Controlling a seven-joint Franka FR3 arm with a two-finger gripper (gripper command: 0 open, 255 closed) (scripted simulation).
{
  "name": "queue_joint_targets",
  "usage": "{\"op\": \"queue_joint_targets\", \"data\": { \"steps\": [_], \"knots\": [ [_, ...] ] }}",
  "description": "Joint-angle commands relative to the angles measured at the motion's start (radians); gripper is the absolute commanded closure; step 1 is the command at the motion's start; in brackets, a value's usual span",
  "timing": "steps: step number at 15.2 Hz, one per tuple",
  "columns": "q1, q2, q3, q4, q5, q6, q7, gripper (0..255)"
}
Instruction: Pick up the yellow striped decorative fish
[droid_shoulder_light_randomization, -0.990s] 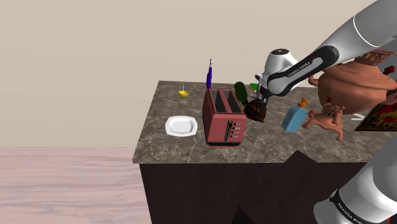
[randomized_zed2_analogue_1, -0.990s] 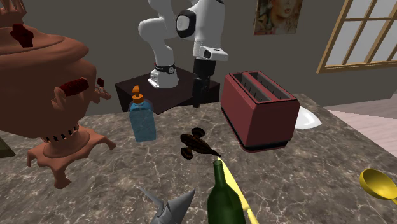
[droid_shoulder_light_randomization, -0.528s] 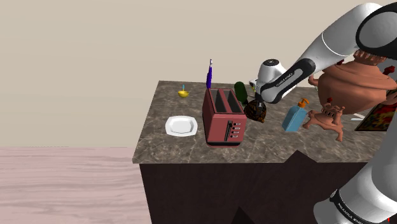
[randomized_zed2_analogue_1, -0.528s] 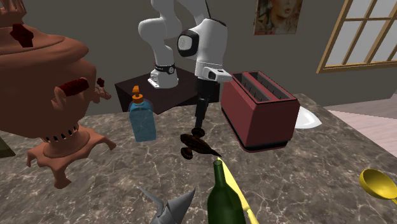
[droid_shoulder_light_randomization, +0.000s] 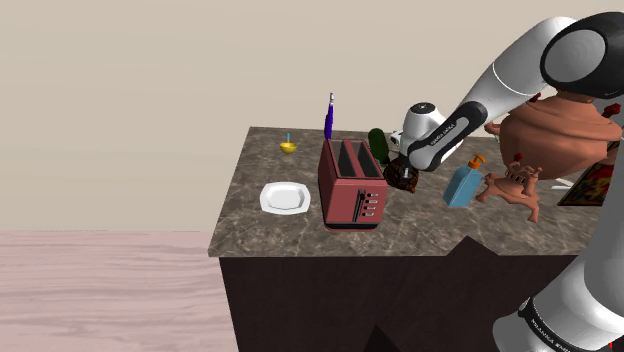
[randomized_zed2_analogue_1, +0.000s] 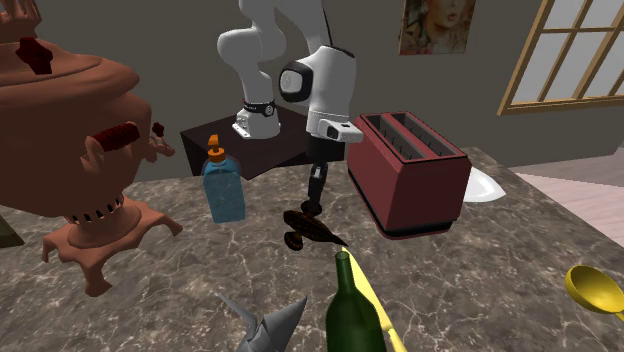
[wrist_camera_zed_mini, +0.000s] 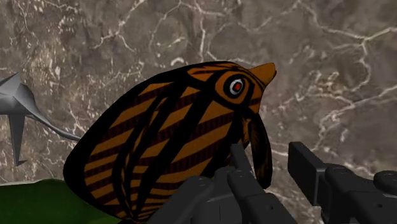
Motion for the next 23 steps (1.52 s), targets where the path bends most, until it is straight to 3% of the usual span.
{"op": "queue_joint_targets", "data": {
  "steps": [1, 8, 23],
  "knots": [
    [0.000, 0.002, 0.000, 0.000, 0.000, 0.002, 0.001, 255],
    [0.000, 0.000, 0.000, 0.001, 0.000, -0.001, 0.000, 255],
    [0.000, -0.173, 0.016, 0.007, 0.035, -0.174, -0.072, 255]
  ]
}}
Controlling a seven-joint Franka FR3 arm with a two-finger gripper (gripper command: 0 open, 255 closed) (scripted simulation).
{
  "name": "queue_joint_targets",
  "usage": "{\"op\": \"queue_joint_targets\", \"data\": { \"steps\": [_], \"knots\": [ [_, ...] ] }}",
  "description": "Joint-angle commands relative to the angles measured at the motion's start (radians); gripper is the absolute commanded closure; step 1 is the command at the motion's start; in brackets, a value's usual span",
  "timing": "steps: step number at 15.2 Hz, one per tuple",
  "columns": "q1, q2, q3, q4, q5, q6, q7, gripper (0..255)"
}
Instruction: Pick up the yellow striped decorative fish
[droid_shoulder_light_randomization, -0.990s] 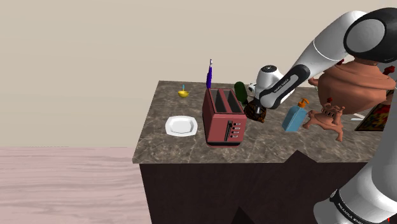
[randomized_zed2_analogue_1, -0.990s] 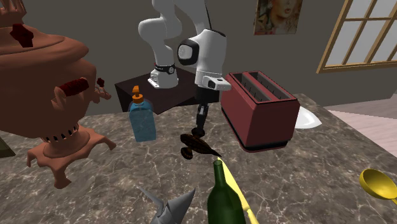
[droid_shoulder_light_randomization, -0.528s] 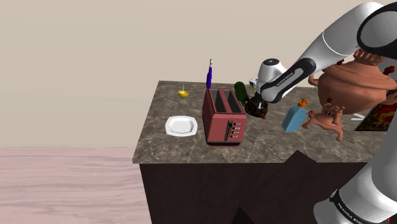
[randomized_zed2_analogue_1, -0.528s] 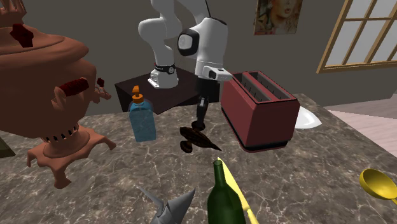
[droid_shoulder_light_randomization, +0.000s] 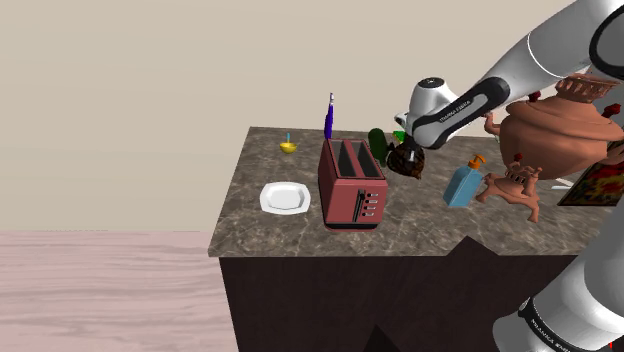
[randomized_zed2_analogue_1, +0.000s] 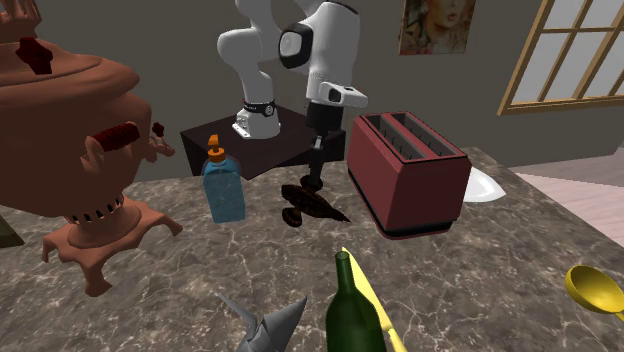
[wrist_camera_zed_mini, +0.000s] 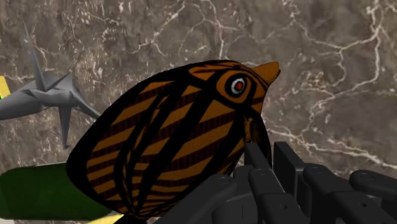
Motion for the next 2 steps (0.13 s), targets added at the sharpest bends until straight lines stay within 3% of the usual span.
{"op": "queue_joint_targets", "data": {
  "steps": [1, 2],
  "knots": [
    [-0.001, -0.012, 0.001, 0.003, 0.003, -0.013, -0.007, 255],
    [-0.001, -0.012, 0.001, 0.003, 0.003, -0.013, -0.007, 255]
  ]
}}
